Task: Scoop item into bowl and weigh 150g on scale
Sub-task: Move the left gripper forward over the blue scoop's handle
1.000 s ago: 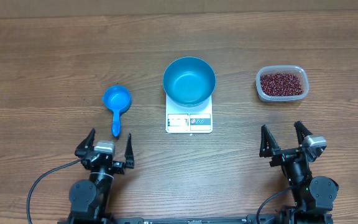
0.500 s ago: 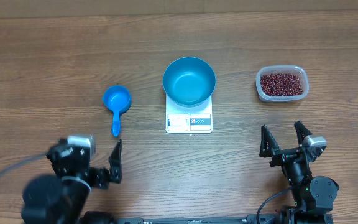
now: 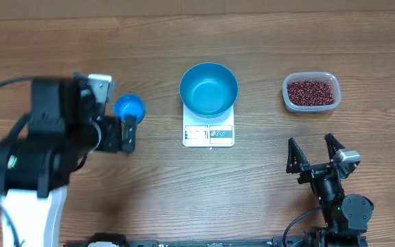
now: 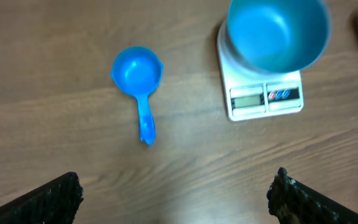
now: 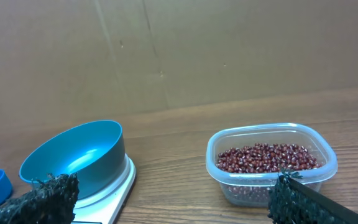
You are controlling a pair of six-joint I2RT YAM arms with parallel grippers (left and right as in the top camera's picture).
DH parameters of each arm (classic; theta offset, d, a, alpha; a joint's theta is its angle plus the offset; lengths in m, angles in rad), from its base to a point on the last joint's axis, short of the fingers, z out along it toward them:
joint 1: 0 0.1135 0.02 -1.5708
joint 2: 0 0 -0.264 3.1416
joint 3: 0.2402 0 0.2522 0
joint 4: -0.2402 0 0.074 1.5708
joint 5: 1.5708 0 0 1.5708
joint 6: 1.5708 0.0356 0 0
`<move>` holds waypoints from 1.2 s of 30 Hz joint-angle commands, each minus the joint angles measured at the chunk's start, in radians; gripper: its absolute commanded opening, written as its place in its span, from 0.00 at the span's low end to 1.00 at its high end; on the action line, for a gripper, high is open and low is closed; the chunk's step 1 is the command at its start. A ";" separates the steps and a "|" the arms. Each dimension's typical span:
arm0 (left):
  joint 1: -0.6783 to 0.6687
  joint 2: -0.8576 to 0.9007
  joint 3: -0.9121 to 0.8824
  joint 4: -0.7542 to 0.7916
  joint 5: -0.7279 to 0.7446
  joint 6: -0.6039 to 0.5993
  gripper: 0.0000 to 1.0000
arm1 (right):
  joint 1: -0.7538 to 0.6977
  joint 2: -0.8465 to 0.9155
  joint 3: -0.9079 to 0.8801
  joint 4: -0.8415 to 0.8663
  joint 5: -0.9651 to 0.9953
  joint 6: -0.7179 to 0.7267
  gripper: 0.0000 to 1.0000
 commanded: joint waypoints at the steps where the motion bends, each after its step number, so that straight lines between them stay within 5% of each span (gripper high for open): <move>1: 0.008 0.078 0.023 0.006 0.017 -0.014 1.00 | 0.002 -0.008 -0.010 0.006 0.003 0.000 1.00; 2: 0.008 0.139 0.023 0.012 0.055 -0.013 1.00 | 0.002 -0.008 -0.010 0.006 0.003 0.000 1.00; 5: 0.008 0.232 0.023 -0.010 0.063 -0.030 0.64 | 0.002 -0.008 -0.010 0.006 0.003 0.000 1.00; 9: 0.008 0.326 0.020 -0.035 0.060 -0.035 0.41 | 0.002 -0.008 -0.010 0.006 0.003 0.000 1.00; 14: 0.008 0.440 -0.011 -0.015 0.015 -0.181 0.52 | 0.002 -0.008 -0.010 0.006 0.003 0.000 1.00; 19: 0.008 0.507 -0.057 0.060 -0.096 -0.257 0.76 | 0.002 -0.008 -0.010 0.006 0.003 0.000 1.00; 36: 0.007 0.688 -0.146 0.179 -0.131 -0.246 0.67 | 0.002 -0.008 -0.010 0.006 0.003 0.000 1.00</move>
